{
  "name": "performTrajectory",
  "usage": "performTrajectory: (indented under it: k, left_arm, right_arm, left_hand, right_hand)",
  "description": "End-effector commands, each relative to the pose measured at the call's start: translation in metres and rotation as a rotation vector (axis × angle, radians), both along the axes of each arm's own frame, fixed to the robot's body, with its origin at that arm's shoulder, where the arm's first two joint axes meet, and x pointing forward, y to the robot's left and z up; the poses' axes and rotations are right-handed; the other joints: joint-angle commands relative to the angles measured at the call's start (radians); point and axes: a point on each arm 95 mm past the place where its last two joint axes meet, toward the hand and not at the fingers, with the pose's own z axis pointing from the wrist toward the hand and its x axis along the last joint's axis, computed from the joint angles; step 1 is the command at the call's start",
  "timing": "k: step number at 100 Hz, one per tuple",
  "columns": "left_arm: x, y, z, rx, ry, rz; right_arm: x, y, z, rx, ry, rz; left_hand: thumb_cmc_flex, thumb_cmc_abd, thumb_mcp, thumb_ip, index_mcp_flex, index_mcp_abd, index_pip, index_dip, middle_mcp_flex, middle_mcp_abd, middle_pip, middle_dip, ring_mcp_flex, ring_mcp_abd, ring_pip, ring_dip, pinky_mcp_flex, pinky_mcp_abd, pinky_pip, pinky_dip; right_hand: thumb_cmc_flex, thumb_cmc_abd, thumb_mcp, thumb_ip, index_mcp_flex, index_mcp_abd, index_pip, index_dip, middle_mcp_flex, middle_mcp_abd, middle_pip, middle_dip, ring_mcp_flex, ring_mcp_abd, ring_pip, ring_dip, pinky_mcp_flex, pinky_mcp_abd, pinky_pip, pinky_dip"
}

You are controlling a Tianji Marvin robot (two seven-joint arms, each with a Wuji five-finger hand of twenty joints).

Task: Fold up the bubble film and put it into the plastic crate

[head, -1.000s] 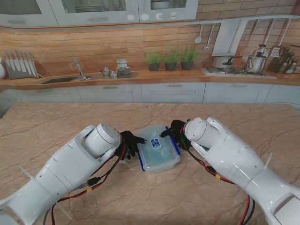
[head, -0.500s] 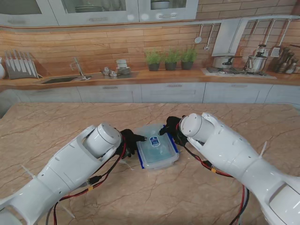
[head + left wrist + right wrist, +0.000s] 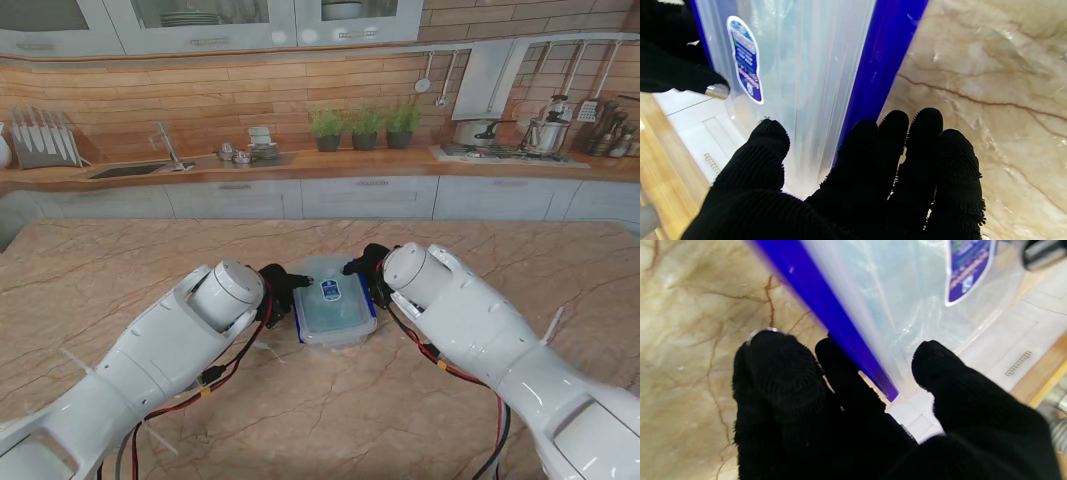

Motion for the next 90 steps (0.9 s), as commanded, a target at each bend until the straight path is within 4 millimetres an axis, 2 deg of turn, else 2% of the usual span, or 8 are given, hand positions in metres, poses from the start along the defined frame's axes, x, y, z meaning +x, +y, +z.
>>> performTrajectory:
  k: [1,11,37,45,47,50,68,90]
  left_arm:
    - [-0.002,-0.017,0.011,-0.035,-0.029,-0.019]
    - [-0.001,-0.013,0.014,-0.035,-0.054,0.008]
    - [-0.001,-0.006,0.016,-0.044,-0.087,0.055]
    - [-0.002,-0.004,0.016,-0.041,-0.085,0.062]
    - [-0.003,-0.003,0.016,-0.039,-0.085,0.062]
    - [-0.003,-0.002,0.017,-0.037,-0.084,0.063]
    - [-0.006,0.004,0.018,-0.034,-0.073,0.073]
    - [-0.006,0.009,0.016,-0.016,-0.053,0.081]
  right_arm:
    - [-0.003,0.018,-0.002,0.020,0.009,0.016]
    - [-0.002,0.015,-0.008,0.013,0.031,-0.011]
    - [0.002,0.014,-0.017,0.029,0.051,-0.060]
    - [0.003,0.015,-0.017,0.035,0.039,-0.065]
    - [0.003,0.015,-0.016,0.037,0.035,-0.067]
    - [0.003,0.014,-0.016,0.040,0.027,-0.069]
    - [0.003,0.012,-0.011,0.046,-0.027,-0.074]
    - [0.001,0.013,-0.008,0.044,-0.056,-0.067]
  left_hand:
    - [0.027,0.037,-0.054,0.035,-0.029,-0.200,-0.059,-0.030,-0.039,-0.047,-0.010,-0.004,-0.020,0.026,-0.010,0.020,-0.015,-0.009,-0.004,0.007]
    - [0.018,0.046,-0.064,0.033,-0.052,-0.207,-0.075,-0.036,-0.057,-0.046,-0.017,-0.006,-0.038,0.028,-0.017,0.019,-0.031,-0.009,-0.015,0.004]
    - [0.010,0.033,-0.087,0.031,-0.089,-0.221,-0.102,-0.045,-0.080,-0.048,-0.028,-0.010,-0.043,0.031,-0.011,0.025,-0.032,-0.007,-0.018,0.003]
    - [0.003,0.033,-0.096,0.030,-0.096,-0.224,-0.113,-0.049,-0.085,-0.047,-0.031,-0.011,-0.040,0.034,-0.008,0.028,-0.023,-0.004,-0.013,0.005]
    - [0.001,0.033,-0.099,0.030,-0.096,-0.224,-0.114,-0.050,-0.084,-0.045,-0.032,-0.012,-0.035,0.035,-0.006,0.029,-0.018,-0.002,-0.010,0.006]
    - [-0.002,0.034,-0.103,0.030,-0.095,-0.224,-0.115,-0.050,-0.082,-0.046,-0.032,-0.012,-0.030,0.037,-0.004,0.030,-0.012,0.000,-0.006,0.007]
    - [-0.010,0.041,-0.123,0.030,-0.036,-0.207,-0.100,-0.046,-0.029,-0.030,-0.026,-0.013,0.012,0.045,0.007,0.028,0.028,0.021,0.020,0.018]
    - [-0.009,0.048,-0.139,0.030,-0.037,-0.202,-0.111,-0.052,-0.033,-0.024,-0.040,-0.020,0.008,0.045,0.000,0.019,0.027,0.026,0.018,0.021]
  right_hand:
    - [-0.002,0.026,-0.020,0.029,-0.011,-0.304,-0.014,0.010,-0.009,-0.048,0.007,0.009,-0.011,0.024,-0.007,-0.005,-0.008,0.034,0.004,-0.010]
    - [-0.006,0.033,-0.027,0.036,-0.009,-0.296,-0.077,0.062,-0.021,-0.047,0.010,0.011,-0.022,0.028,-0.013,-0.005,-0.019,0.034,0.002,-0.011]
    - [-0.021,0.064,-0.039,0.039,-0.007,-0.289,-0.097,0.071,-0.037,-0.046,0.013,0.014,-0.045,0.045,-0.014,-0.004,-0.048,0.037,-0.001,-0.010]
    - [-0.041,0.081,-0.072,0.053,0.011,-0.291,-0.147,0.122,-0.043,-0.048,0.015,0.015,-0.053,0.049,-0.011,-0.001,-0.060,0.037,-0.003,-0.005]
    - [-0.046,0.084,-0.083,0.077,0.022,-0.291,-0.193,0.184,-0.045,-0.047,0.015,0.015,-0.056,0.051,-0.011,0.000,-0.062,0.038,-0.004,-0.002]
    - [-0.056,0.086,-0.093,0.081,0.023,-0.291,-0.206,0.204,-0.047,-0.047,0.015,0.015,-0.060,0.053,-0.011,0.000,-0.066,0.038,-0.005,-0.001]
    - [-0.087,0.088,-0.119,0.074,0.014,-0.296,-0.214,0.216,-0.055,-0.056,0.014,0.015,-0.076,0.061,-0.012,0.002,-0.081,0.042,-0.004,0.002]
    - [-0.110,0.092,-0.148,0.071,0.005,-0.300,-0.223,0.224,-0.063,-0.061,0.013,0.016,-0.087,0.065,-0.014,0.003,-0.089,0.046,-0.001,0.007]
